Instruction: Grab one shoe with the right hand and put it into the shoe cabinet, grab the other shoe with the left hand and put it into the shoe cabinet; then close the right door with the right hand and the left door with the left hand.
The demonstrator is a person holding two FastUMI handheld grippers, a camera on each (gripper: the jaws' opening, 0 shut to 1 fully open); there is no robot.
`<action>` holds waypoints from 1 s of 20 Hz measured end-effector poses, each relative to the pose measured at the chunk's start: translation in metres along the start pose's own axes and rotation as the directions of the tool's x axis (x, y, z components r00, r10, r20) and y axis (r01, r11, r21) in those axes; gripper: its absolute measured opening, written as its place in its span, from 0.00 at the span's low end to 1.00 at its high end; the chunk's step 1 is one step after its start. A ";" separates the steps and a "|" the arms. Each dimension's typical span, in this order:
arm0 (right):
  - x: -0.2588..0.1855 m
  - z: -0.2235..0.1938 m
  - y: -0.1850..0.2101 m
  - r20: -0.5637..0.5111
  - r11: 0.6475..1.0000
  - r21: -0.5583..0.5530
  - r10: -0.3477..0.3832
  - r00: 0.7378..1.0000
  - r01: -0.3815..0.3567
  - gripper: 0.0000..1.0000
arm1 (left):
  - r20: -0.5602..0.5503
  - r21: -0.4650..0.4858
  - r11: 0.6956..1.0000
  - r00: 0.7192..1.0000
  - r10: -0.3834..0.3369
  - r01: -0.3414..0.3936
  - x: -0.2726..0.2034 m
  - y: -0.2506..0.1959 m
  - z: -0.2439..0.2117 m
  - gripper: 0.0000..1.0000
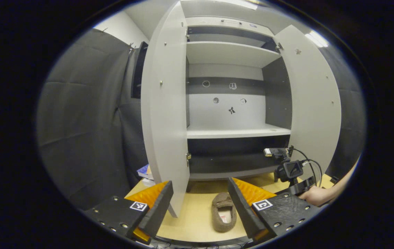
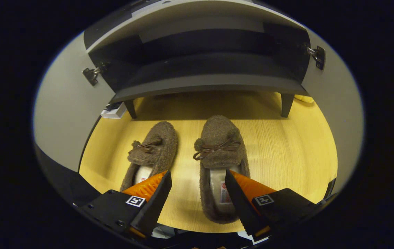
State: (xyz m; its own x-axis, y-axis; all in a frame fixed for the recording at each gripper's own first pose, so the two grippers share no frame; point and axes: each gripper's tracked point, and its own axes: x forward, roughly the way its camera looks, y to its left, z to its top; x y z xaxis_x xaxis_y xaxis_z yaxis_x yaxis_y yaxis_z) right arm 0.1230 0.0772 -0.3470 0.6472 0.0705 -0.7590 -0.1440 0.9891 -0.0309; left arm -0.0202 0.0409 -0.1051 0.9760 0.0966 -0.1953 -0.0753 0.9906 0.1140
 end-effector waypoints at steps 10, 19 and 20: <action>0.053 0.015 -0.027 0.048 0.963 -0.143 -0.224 0.973 0.229 0.84 | 0.004 -0.014 0.999 0.999 0.034 -0.034 -0.014 0.000 0.000 0.93; 0.043 0.011 -0.022 -0.017 0.997 -0.022 -0.079 0.997 0.079 0.08 | 0.025 0.033 0.999 0.999 -0.020 0.019 -0.019 -0.018 0.007 0.94; 0.042 0.012 -0.021 -0.018 0.998 0.000 -0.058 0.998 0.058 0.08 | 0.032 0.041 0.999 0.999 -0.028 0.026 -0.020 -0.020 0.011 0.94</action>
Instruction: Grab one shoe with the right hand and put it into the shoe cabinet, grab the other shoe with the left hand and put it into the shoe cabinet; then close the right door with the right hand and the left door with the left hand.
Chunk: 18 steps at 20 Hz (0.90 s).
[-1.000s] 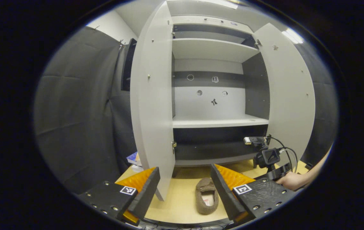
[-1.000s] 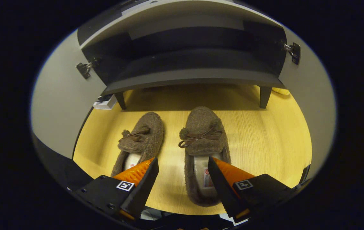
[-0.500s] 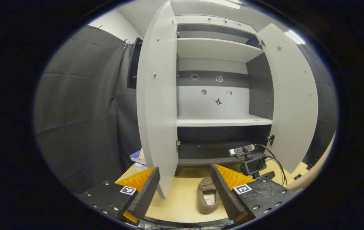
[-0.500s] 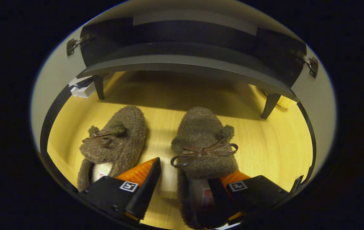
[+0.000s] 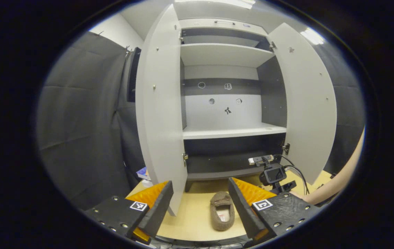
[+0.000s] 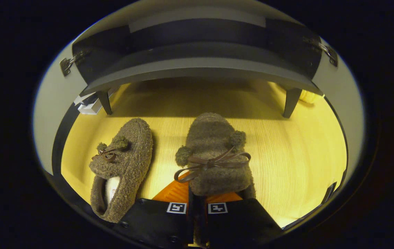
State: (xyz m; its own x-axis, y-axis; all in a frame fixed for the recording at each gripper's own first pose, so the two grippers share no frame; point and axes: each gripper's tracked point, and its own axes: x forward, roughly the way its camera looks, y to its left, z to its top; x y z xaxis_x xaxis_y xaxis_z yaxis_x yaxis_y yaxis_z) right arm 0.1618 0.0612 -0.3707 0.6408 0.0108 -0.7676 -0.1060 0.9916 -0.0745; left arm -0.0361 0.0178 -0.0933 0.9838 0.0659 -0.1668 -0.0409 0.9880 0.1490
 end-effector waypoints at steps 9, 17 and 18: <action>-0.075 -0.022 -0.021 0.061 0.998 -0.010 0.068 0.996 -0.067 0.03 | 0.012 0.050 0.998 0.999 -0.036 0.036 -0.006 -0.007 0.002 0.97; -0.161 -0.003 -0.025 0.122 0.989 0.077 0.116 0.986 -0.126 0.03 | 0.004 0.050 0.993 0.994 -0.106 0.105 0.008 -0.028 0.005 0.94; -0.172 0.004 -0.024 0.141 0.987 0.085 0.124 0.982 -0.137 0.03 | 0.002 0.047 0.992 0.993 -0.116 0.116 0.010 -0.032 0.005 0.97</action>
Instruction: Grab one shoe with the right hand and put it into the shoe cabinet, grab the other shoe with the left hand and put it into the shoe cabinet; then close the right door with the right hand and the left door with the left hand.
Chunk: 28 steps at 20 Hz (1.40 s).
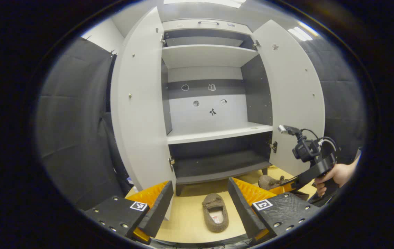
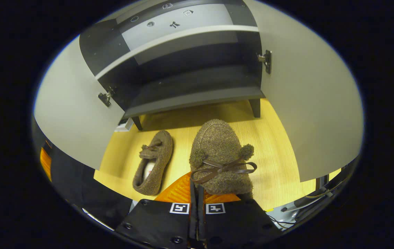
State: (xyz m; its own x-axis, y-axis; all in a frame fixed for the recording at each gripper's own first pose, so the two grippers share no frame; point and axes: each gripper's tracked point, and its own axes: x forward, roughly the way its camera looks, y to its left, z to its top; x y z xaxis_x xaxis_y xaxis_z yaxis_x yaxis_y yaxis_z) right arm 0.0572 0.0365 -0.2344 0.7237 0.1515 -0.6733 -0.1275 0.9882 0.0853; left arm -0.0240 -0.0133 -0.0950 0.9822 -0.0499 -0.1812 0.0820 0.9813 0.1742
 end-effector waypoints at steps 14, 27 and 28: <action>-0.079 0.221 0.076 0.335 0.988 -0.074 0.155 0.930 -0.138 0.03 | -0.024 -0.030 0.999 1.000 0.010 -0.011 0.010 0.006 0.015 1.00; 0.003 0.424 0.065 0.480 0.991 -0.130 0.097 0.872 -0.038 0.01 | 0.037 -0.059 0.988 0.988 0.147 -0.145 0.055 0.022 0.087 0.94; 0.011 0.431 0.061 0.480 0.992 -0.119 0.086 0.873 -0.032 0.01 | 0.047 -0.065 0.985 0.986 0.161 -0.158 0.057 0.022 0.094 0.94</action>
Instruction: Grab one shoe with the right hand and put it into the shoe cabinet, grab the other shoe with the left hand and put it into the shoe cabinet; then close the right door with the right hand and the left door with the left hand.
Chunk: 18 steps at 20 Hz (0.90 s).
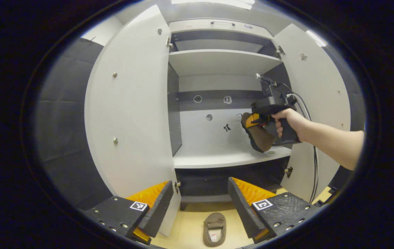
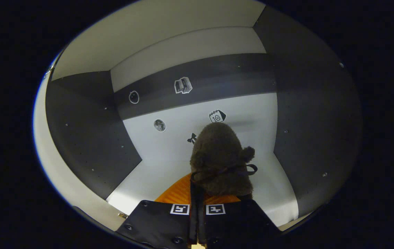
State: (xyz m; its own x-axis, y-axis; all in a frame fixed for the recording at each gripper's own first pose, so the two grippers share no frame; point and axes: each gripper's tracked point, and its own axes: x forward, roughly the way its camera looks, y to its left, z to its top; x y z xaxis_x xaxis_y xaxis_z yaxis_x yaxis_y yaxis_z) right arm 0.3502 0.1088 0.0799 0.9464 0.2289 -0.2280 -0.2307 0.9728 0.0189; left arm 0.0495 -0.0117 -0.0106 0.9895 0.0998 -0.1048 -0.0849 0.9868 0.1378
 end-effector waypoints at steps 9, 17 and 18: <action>0.054 -0.023 0.003 -0.080 0.999 0.039 -0.007 0.997 0.010 0.07 | -0.037 0.005 0.995 0.994 0.099 -0.099 -0.001 0.011 -0.001 0.93; 0.070 -0.050 0.026 -0.192 0.997 0.064 0.055 0.980 -0.043 0.13 | -0.087 0.023 0.984 0.980 0.177 -0.176 -0.016 0.019 -0.021 0.93; 0.070 -0.052 0.029 -0.203 0.995 0.080 0.068 0.977 -0.053 0.17 | -0.092 0.018 0.982 0.978 0.189 -0.188 -0.019 0.020 -0.022 1.00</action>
State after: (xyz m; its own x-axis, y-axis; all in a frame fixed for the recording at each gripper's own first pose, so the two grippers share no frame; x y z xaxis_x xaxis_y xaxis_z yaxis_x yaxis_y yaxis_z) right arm 0.3984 0.1516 0.0140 0.8629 0.2828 -0.4187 -0.2614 0.9590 0.1090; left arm 0.0264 0.0089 -0.0277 0.9405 0.2958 -0.1672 -0.2673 0.9479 0.1731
